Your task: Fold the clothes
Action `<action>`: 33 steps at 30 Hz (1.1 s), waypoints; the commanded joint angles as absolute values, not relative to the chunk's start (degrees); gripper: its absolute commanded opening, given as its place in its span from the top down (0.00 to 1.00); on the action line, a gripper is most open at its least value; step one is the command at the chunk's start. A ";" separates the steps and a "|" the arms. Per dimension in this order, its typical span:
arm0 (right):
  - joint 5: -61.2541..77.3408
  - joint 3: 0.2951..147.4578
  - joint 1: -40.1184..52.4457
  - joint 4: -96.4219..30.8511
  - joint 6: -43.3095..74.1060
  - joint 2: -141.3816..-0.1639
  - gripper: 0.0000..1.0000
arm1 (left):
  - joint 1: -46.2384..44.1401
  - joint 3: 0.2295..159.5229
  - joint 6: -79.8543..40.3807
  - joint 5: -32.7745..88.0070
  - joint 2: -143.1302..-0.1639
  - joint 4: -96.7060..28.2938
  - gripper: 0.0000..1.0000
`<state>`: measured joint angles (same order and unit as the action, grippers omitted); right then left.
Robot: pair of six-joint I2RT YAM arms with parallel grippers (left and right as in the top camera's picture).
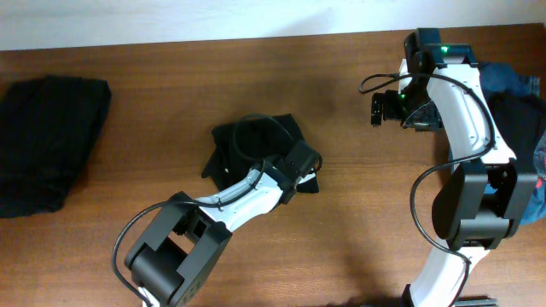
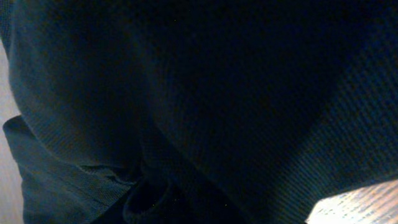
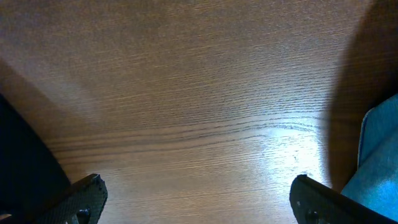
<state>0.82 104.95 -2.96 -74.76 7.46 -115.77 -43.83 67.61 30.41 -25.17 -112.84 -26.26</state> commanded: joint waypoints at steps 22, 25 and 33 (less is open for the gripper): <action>-0.30 106.06 -3.03 -74.61 7.31 -113.73 0.02 | -42.19 65.78 25.87 -26.92 -116.68 -29.65 0.99; -0.30 106.06 -3.03 -74.59 7.31 -113.73 0.01 | -40.29 68.01 23.79 -26.76 -115.52 -31.83 1.00; -0.30 106.06 -3.03 -74.61 7.31 -113.73 0.01 | -33.41 75.42 23.81 -24.62 -110.91 -37.01 0.99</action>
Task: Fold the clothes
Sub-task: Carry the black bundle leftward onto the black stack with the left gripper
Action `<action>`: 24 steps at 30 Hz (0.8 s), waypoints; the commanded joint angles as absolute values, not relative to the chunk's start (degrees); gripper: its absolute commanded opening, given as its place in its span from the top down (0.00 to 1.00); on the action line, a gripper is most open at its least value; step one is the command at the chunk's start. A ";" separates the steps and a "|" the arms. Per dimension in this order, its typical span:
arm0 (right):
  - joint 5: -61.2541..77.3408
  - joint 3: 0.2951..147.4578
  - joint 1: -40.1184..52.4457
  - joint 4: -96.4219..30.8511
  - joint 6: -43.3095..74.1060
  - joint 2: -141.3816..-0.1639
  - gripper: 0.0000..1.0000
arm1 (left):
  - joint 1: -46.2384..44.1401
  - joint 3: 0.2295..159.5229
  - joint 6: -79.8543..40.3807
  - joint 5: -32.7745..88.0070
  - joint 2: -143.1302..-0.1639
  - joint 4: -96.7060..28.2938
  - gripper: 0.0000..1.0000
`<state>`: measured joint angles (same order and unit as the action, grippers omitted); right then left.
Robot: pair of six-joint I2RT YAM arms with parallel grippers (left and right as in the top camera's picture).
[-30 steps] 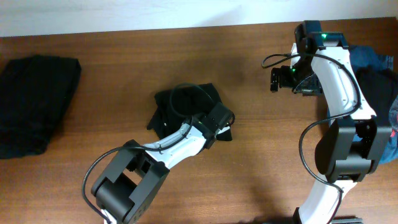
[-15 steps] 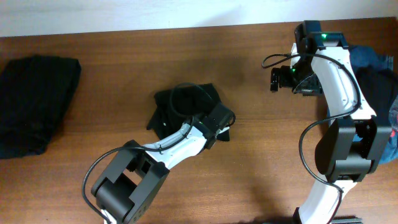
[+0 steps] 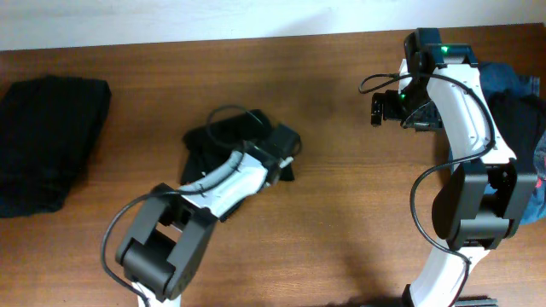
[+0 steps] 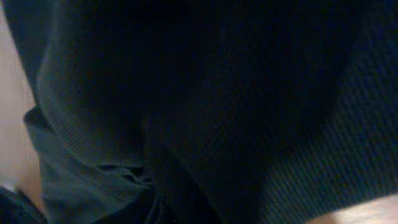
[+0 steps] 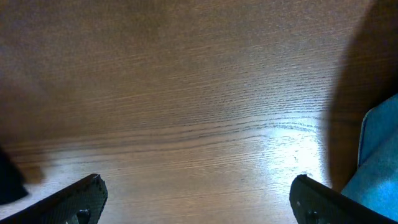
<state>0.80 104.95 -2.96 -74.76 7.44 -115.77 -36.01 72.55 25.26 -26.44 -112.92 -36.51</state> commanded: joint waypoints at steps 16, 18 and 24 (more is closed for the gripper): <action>-0.30 106.06 -3.03 -74.61 7.31 -113.73 0.01 | -10.81 83.55 25.39 -19.49 -108.62 -39.53 1.00; -0.30 106.06 -3.03 -74.61 7.31 -113.73 0.01 | -7.60 84.75 25.39 -16.19 -108.62 -39.55 1.00; -0.30 106.06 -3.03 -74.61 7.31 -113.73 0.01 | 1.83 89.34 25.39 -5.52 -108.62 -39.55 1.00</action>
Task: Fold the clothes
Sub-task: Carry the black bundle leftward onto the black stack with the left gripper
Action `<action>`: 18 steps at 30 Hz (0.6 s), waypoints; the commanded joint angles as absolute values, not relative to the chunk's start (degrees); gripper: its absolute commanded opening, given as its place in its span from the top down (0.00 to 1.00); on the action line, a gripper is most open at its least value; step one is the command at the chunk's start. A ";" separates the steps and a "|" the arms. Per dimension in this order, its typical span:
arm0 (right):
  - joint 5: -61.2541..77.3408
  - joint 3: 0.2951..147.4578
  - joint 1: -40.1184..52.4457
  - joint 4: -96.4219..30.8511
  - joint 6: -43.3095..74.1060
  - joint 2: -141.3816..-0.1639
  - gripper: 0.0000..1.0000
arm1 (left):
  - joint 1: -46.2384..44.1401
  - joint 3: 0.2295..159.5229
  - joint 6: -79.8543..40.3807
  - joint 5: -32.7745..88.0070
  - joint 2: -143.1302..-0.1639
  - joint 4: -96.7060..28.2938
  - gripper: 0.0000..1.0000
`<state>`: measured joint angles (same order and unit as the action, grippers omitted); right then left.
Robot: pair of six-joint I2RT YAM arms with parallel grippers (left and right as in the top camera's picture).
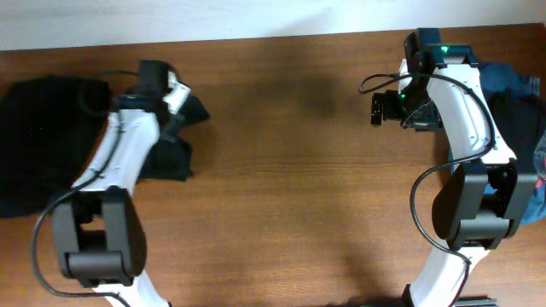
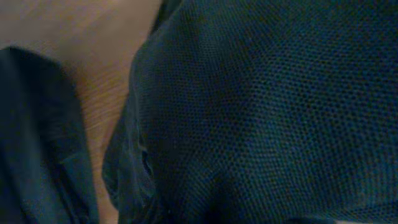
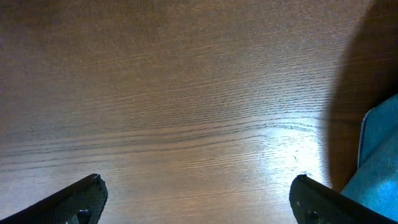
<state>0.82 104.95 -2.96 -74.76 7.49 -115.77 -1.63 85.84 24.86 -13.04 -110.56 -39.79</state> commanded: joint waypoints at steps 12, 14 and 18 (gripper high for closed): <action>-0.30 106.06 -3.03 -74.59 7.31 -113.73 0.01 | 17.61 95.70 26.09 12.78 -108.64 -37.10 1.00; -0.30 106.06 -3.03 -74.59 7.31 -113.73 0.01 | 19.46 95.70 28.45 14.33 -108.73 -36.29 1.00; -0.30 106.06 -3.03 -74.59 7.31 -113.73 0.01 | 22.33 95.70 30.55 14.39 -108.75 -34.15 1.00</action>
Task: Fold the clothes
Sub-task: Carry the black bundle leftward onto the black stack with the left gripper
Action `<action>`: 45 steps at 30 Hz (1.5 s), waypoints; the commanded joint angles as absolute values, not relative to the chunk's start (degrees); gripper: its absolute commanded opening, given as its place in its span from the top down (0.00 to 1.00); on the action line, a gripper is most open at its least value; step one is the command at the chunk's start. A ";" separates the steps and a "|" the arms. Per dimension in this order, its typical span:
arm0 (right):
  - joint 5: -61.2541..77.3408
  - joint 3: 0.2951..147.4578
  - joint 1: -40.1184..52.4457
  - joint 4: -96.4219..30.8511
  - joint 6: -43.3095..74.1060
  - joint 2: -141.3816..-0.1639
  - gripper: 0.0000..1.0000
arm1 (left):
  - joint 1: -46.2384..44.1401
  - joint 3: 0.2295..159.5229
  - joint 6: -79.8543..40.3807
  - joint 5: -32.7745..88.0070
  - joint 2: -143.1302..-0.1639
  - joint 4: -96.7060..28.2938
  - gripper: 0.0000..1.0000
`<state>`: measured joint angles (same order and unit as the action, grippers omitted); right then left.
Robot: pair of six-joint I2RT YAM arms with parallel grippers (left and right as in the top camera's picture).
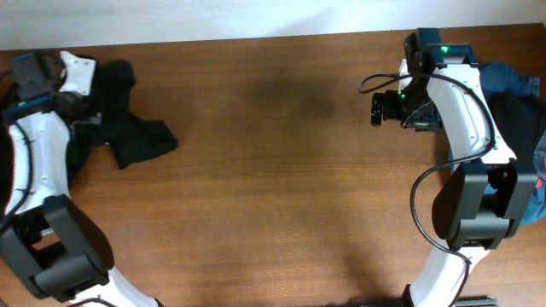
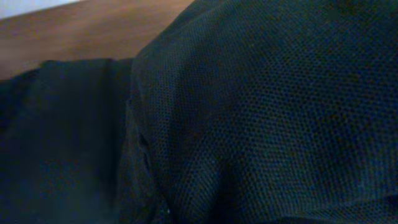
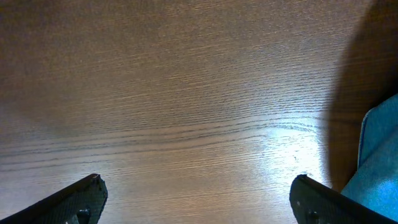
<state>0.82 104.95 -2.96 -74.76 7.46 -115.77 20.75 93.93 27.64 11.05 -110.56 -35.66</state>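
Observation:
A black mesh garment lies bunched at the table's far left, its right end on the wood. My left gripper is at the garment's left part and appears shut on it. Black mesh fills the left wrist view and hides the fingers. A darker black stack lies under and to the left of the garment, and shows in the overhead view as the black stack. My right gripper hovers open over bare wood at the back right, its fingertips wide apart.
A heap of blue and dark clothes sits at the right edge behind the right arm; a blue cloth shows at the right of the right wrist view. The wooden table stretches between the arms. A white wall runs along the back.
My left gripper has moved further left with the black garment, from beside the black stack to over its right part. The right arm has not moved.
The black garment lay crumpled at the table's middle with my left gripper on it. Then it was a little to the left, then beside the black stack at the far left. Now it rests against that stack. The right gripper stayed open and still throughout.

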 commanded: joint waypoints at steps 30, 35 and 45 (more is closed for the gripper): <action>-0.30 106.06 -3.03 -74.61 7.31 -113.73 0.01 | 45.89 95.79 7.55 33.28 -117.75 -22.26 1.00; -0.30 106.06 -3.03 -74.59 7.31 -113.73 0.01 | 48.99 97.23 -1.87 47.29 -117.62 -16.08 1.00; -0.30 106.06 -3.03 -74.59 7.31 -113.73 0.01 | 51.70 97.34 -33.74 46.92 -117.62 -7.79 1.00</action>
<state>0.80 104.95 -2.96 -74.76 7.46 -115.77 50.39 95.44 -20.99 45.74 -118.41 -8.03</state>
